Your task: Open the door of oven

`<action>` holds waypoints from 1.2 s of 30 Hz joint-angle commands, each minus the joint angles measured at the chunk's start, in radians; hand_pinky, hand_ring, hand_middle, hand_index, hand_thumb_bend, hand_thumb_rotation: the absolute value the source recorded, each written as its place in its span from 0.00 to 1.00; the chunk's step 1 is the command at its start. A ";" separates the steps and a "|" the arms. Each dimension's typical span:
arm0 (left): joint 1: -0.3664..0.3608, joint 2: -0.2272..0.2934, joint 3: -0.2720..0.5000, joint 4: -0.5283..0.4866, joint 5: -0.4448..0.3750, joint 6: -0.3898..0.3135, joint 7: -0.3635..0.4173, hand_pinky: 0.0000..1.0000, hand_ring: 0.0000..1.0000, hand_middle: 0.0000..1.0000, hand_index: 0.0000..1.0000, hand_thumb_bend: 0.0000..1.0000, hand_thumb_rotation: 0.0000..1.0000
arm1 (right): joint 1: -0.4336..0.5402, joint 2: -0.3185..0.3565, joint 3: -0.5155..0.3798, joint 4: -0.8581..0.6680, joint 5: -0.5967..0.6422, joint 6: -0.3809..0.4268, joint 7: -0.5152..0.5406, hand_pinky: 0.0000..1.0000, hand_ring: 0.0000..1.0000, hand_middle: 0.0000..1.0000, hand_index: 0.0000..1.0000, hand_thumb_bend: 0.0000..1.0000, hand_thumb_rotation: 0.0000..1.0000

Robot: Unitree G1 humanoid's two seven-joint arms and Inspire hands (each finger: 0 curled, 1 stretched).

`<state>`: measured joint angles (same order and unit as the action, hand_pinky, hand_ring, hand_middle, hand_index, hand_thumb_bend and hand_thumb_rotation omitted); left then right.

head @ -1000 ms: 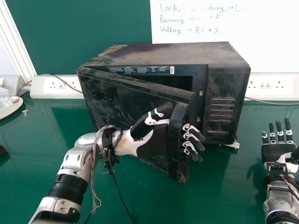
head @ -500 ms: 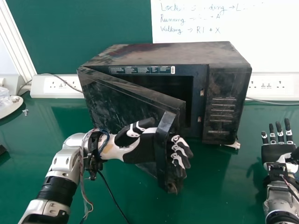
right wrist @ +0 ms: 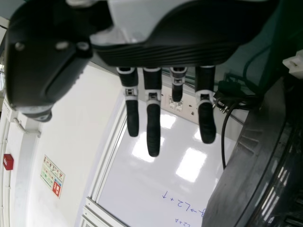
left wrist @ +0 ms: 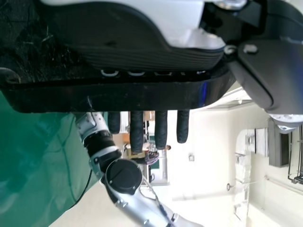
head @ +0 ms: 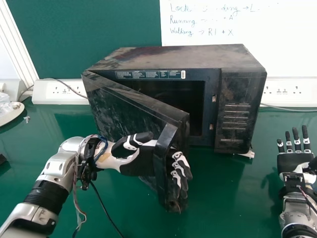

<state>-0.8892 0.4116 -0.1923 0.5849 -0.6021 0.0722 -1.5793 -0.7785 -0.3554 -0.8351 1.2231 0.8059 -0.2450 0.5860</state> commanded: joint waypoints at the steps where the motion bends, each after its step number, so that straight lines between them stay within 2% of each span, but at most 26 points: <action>1: -0.035 0.007 -0.050 -0.010 -0.058 -0.060 -0.035 0.29 0.40 0.51 0.72 0.83 0.87 | -0.012 0.001 0.003 -0.010 -0.008 0.000 0.001 0.52 0.57 0.68 0.72 1.00 0.88; 4: -0.030 0.026 -0.065 -0.011 -0.086 -0.131 -0.035 0.30 0.39 0.49 0.70 0.81 0.91 | -0.014 -0.002 0.001 -0.007 -0.006 0.006 -0.001 0.51 0.57 0.68 0.73 1.00 0.87; 6: -0.030 0.040 -0.079 -0.015 -0.113 -0.108 -0.035 0.29 0.38 0.49 0.70 0.81 0.92 | -0.014 -0.003 0.002 -0.006 -0.006 0.006 0.001 0.51 0.57 0.68 0.72 1.00 0.87; 9: -0.022 0.045 -0.091 -0.008 -0.156 -0.119 -0.035 0.26 0.35 0.46 0.70 0.84 0.93 | -0.013 -0.004 0.005 -0.006 -0.011 0.002 0.003 0.51 0.55 0.66 0.71 1.00 0.88; 14: -0.025 0.055 -0.137 0.020 -0.235 -0.116 -0.035 0.27 0.37 0.47 0.69 0.89 0.87 | -0.013 -0.003 0.003 -0.006 -0.008 0.005 -0.001 0.52 0.55 0.66 0.71 1.00 0.87; 15: -0.026 0.063 -0.147 0.019 -0.252 -0.113 -0.035 0.27 0.37 0.47 0.69 0.85 0.81 | -0.014 -0.003 0.003 -0.006 -0.008 0.006 0.000 0.52 0.56 0.66 0.71 1.00 0.86; 16: -0.028 0.074 -0.166 0.019 -0.283 -0.085 -0.035 0.28 0.37 0.47 0.69 0.84 0.79 | -0.014 -0.003 0.003 -0.004 -0.008 0.006 -0.001 0.52 0.56 0.67 0.71 1.00 0.86; 17: -0.030 0.084 -0.182 0.023 -0.303 -0.070 -0.035 0.28 0.38 0.48 0.70 0.81 0.70 | -0.015 -0.004 0.003 -0.003 -0.008 0.005 -0.005 0.52 0.56 0.67 0.71 1.00 0.87; 19: -0.015 0.085 -0.173 0.040 -0.330 -0.127 -0.035 0.29 0.39 0.49 0.67 0.77 0.52 | -0.015 -0.004 0.003 -0.003 -0.010 0.004 -0.011 0.52 0.55 0.66 0.71 1.00 0.88; 20: -0.009 0.089 -0.171 0.049 -0.340 -0.151 -0.035 0.29 0.40 0.49 0.66 0.77 0.52 | -0.015 -0.005 0.002 -0.002 -0.009 0.005 -0.010 0.51 0.55 0.66 0.71 1.00 0.88; 21: -0.003 0.091 -0.166 0.059 -0.350 -0.174 -0.035 0.30 0.42 0.50 0.65 0.77 0.46 | -0.014 -0.005 0.001 -0.002 -0.007 0.006 -0.007 0.51 0.55 0.66 0.71 1.00 0.88; 23: 0.001 0.106 -0.166 0.082 -0.362 -0.168 -0.035 0.33 0.44 0.52 0.64 0.78 0.37 | -0.014 -0.007 0.001 -0.001 -0.007 0.007 -0.006 0.52 0.55 0.67 0.71 1.00 0.89; 26: 0.009 0.125 -0.161 0.095 -0.394 -0.144 -0.035 0.33 0.46 0.53 0.65 0.82 0.42 | -0.013 -0.008 0.001 -0.001 -0.008 0.007 -0.003 0.53 0.56 0.67 0.72 1.00 0.88; 27: 0.025 0.116 -0.141 0.095 -0.419 -0.140 -0.035 0.32 0.43 0.51 0.65 0.83 0.49 | -0.013 -0.009 0.000 -0.002 -0.006 0.009 -0.003 0.52 0.56 0.67 0.72 1.00 0.88; 28: 0.050 0.097 -0.103 0.099 -0.436 -0.159 -0.035 0.28 0.39 0.48 0.64 0.83 0.68 | -0.013 -0.009 -0.001 -0.001 -0.005 0.010 -0.002 0.52 0.56 0.67 0.73 1.00 0.88; 29: 0.070 0.087 -0.077 0.099 -0.447 -0.174 -0.035 0.25 0.37 0.46 0.63 0.83 0.77 | -0.013 -0.009 0.000 -0.001 -0.006 0.008 -0.003 0.52 0.56 0.67 0.73 1.00 0.89; 30: 0.066 0.116 -0.119 0.085 -0.445 -0.142 -0.035 0.24 0.35 0.45 0.62 0.83 0.83 | -0.013 -0.009 0.000 -0.002 -0.006 0.007 -0.003 0.52 0.56 0.67 0.73 1.00 0.89; 31: 0.059 0.139 -0.149 0.078 -0.443 -0.107 -0.035 0.23 0.36 0.46 0.63 0.83 0.76 | -0.012 -0.008 0.001 -0.003 -0.007 0.006 -0.002 0.53 0.56 0.68 0.74 1.00 0.89; 32: 0.053 0.154 -0.171 0.073 -0.444 -0.085 -0.035 0.24 0.37 0.47 0.62 0.87 0.76 | -0.012 -0.008 0.002 -0.003 -0.008 0.005 -0.002 0.54 0.57 0.68 0.73 1.00 0.89; 34: 0.046 0.175 -0.181 0.071 -0.443 -0.070 -0.035 0.27 0.39 0.46 0.61 0.90 0.83 | -0.012 -0.008 0.001 -0.003 -0.007 0.004 -0.002 0.54 0.57 0.69 0.73 1.00 0.90; 35: 0.049 0.185 -0.181 0.066 -0.445 -0.067 -0.035 0.25 0.37 0.45 0.59 0.89 0.80 | -0.012 -0.008 0.000 -0.003 -0.006 0.004 -0.002 0.54 0.57 0.68 0.73 1.00 0.90; 36: 0.057 0.186 -0.178 0.058 -0.456 -0.061 -0.035 0.23 0.34 0.43 0.58 0.89 0.82 | -0.012 -0.008 -0.001 -0.004 -0.005 0.005 -0.003 0.54 0.57 0.68 0.73 1.00 0.90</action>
<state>-0.8125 0.5742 -0.3761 0.6616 -1.0030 0.0036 -1.6082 -0.7792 -0.3633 -0.8352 1.2238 0.8059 -0.2429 0.5818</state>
